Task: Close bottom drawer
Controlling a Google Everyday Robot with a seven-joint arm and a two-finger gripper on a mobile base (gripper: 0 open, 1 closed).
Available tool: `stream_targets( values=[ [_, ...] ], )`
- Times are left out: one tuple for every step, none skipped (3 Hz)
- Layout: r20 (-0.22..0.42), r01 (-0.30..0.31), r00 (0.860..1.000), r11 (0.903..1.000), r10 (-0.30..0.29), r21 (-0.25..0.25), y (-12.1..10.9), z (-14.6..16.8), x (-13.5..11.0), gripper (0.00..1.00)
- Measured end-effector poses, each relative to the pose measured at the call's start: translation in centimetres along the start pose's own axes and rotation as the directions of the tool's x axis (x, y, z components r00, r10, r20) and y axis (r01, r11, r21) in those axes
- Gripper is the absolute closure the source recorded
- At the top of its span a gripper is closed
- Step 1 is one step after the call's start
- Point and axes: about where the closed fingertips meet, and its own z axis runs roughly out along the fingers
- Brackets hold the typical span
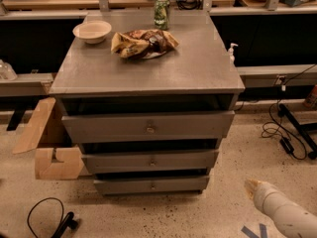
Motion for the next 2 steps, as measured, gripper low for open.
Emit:
stream_targets(
  values=[
    [-0.070, -0.028, 0.997, 0.9862, 0.040, 0.163, -2.7, -10.5, -0.5, 1.00],
    [-0.101, -0.025, 0.994, 0.9731, 0.049, 0.229, -0.1, -18.7, -0.6, 1.00]
  ],
)
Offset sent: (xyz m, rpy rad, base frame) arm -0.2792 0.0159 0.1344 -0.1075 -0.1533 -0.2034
